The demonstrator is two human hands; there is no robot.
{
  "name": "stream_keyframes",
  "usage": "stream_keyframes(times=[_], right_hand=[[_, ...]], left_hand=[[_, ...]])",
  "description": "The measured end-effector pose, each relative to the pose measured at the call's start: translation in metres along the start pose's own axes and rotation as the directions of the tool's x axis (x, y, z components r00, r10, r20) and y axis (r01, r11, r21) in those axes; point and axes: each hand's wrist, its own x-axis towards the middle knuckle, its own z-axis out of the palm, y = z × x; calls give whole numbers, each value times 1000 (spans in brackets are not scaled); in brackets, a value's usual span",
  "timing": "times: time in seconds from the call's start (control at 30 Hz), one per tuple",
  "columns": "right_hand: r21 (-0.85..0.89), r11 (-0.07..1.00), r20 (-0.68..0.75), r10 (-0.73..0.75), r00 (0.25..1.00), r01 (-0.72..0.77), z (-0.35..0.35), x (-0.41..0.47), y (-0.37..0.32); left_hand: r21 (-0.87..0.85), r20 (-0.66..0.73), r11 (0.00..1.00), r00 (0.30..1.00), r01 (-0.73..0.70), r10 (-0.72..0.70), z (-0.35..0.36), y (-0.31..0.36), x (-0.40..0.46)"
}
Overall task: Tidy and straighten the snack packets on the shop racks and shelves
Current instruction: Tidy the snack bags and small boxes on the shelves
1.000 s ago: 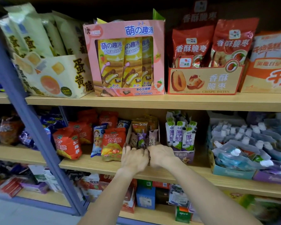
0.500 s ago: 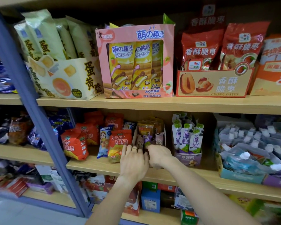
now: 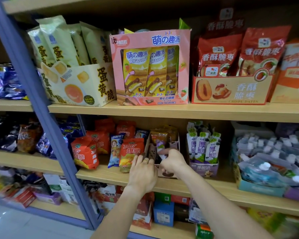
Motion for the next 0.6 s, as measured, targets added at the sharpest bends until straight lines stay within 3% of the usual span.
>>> stream_keyframes(times=[0.1, 0.17, 0.23, 0.27, 0.3, 0.33, 0.37, 0.43, 0.47, 0.5, 0.6], right_hand=[[182, 978, -117, -81, 990, 101, -24, -18, 1], [175, 963, -222, -164, 961, 204, -41, -33, 11], [122, 944, -308, -257, 916, 306, -53, -50, 29], [134, 928, -327, -289, 900, 347, -56, -60, 40], [148, 913, -329, -318, 889, 381, -58, -71, 51], [132, 900, -328, -356, 875, 416, -60, -82, 62], [89, 893, -310, -397, 864, 442, -60, -91, 73], [-11, 878, -269, -464, 844, 479, -58, -108, 93], [-46, 871, -241, -484, 841, 488, -57, -116, 100], [-53, 869, -215, -491, 844, 492, -57, -124, 108], [119, 884, -232, -418, 879, 452, -58, -136, 126]], left_hand=[[27, -18, 1000, 1000, -16, 16, -2, -4, -1], [-26, -96, 1000, 995, -14, 11, -1, -4, -3], [-232, -258, 972, 966, -33, -29, -2, 8, -14], [-408, -297, 912, 950, -39, -92, -6, 20, -23], [-602, -246, 798, 955, -17, -164, -13, 35, -33], [-786, -103, 616, 972, 50, -210, -19, 52, -41], [-920, 76, 362, 976, 148, -206, -25, 67, -46], [-933, 353, -125, 924, 337, -145, -29, 90, -46], [-871, 441, -295, 890, 393, -115, -30, 98, -43], [-815, 495, -402, 862, 418, -107, -29, 104, -40], [-777, 535, -468, 833, 421, -138, -27, 120, -35]])
